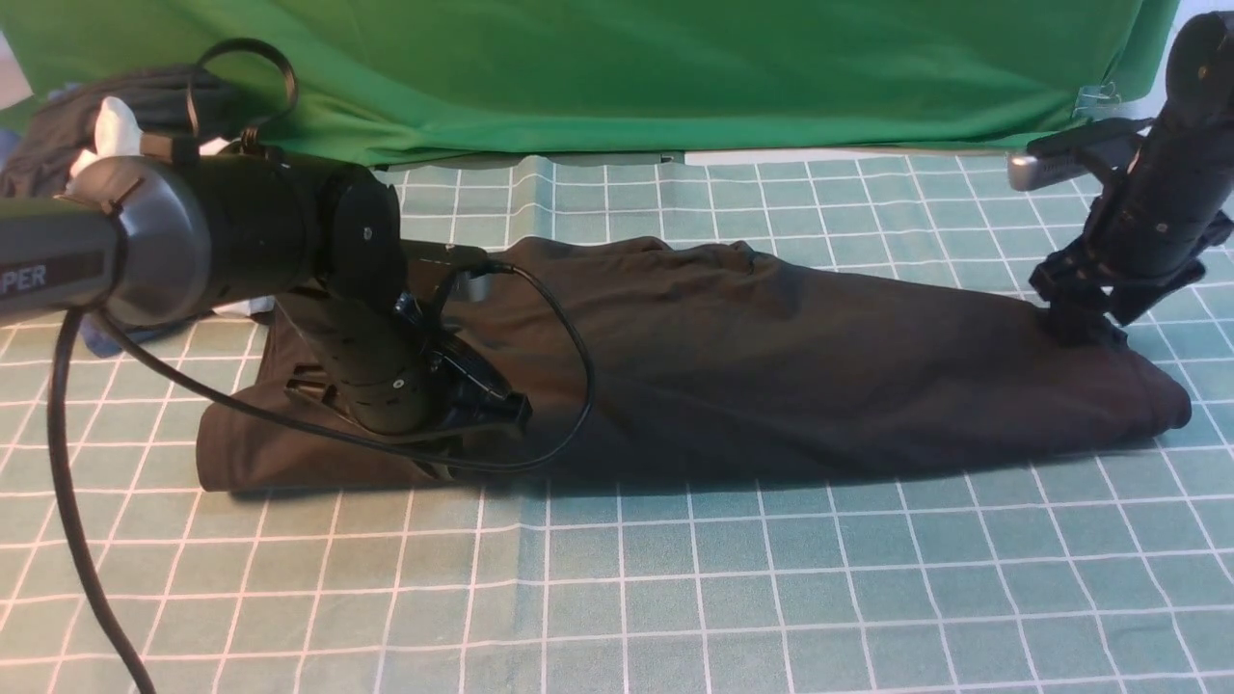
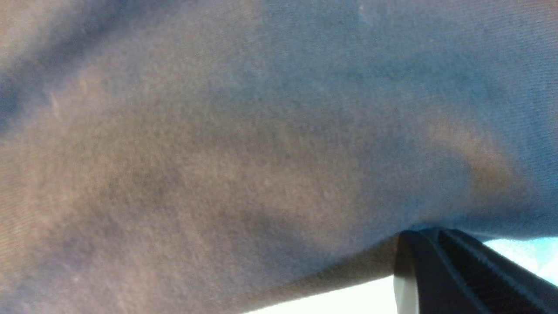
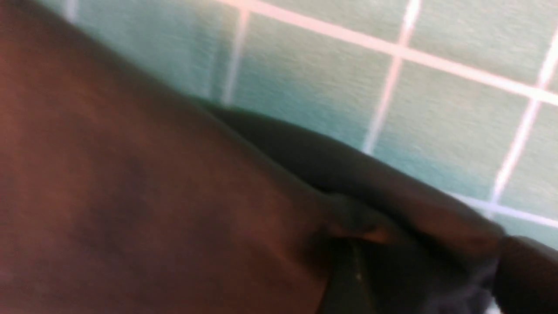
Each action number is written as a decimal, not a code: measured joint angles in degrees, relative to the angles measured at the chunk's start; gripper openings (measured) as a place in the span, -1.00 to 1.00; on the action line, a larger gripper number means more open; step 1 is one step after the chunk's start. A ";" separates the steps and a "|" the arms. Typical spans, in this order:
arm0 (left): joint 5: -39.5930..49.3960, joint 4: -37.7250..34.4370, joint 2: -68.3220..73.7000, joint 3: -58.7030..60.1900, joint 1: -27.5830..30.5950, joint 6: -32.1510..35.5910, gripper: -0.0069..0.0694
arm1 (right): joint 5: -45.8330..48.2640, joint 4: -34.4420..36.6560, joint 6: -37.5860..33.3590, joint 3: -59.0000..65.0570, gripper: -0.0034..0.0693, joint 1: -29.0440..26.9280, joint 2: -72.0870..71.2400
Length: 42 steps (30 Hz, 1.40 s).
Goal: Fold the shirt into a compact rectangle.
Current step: 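Pull the folded dark garment lengthwise by its ends to straighten it flat on the table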
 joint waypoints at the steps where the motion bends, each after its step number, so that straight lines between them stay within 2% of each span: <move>1: 0.00 0.01 0.00 0.00 0.00 0.00 -0.80 | -0.29 0.39 -0.07 0.00 0.24 0.00 0.07; 7: 0.00 -0.60 0.00 0.00 0.00 0.00 -0.80 | -0.41 1.04 -0.38 0.00 0.16 -0.05 1.78; 9: 0.00 -1.08 0.00 0.00 0.00 -0.05 -0.80 | -0.41 1.15 -0.38 -0.05 0.07 -0.05 2.02; 12: 0.00 -1.30 0.00 0.00 0.00 -0.05 -0.80 | -0.19 1.27 -0.32 -0.15 -0.20 -0.05 2.06; 13: 0.00 -1.30 0.00 0.00 0.00 -0.05 -0.80 | 0.54 1.53 0.04 -0.36 -0.43 -0.05 2.08; 15: 0.00 -1.36 0.00 0.00 0.00 -0.05 -0.80 | 1.87 1.77 0.25 -1.07 -0.67 -0.05 2.23; 23: 0.00 -1.46 0.00 0.00 0.00 -0.05 -0.80 | 4.05 1.54 0.48 -1.59 -0.69 -0.05 -0.33; 35: 0.68 -1.46 0.00 0.00 0.00 -0.05 -0.80 | 1.13 -2.29 2.59 -1.70 -0.64 -0.05 -2.17; 40: 1.02 -1.41 0.00 0.00 0.00 -0.05 -0.80 | 1.10 -7.57 6.26 -1.70 -0.58 -0.05 -1.13; 42: 1.03 -1.35 0.00 0.00 0.00 -0.05 -0.80 | 1.10 -10.54 9.25 -1.70 -0.50 -0.05 -1.01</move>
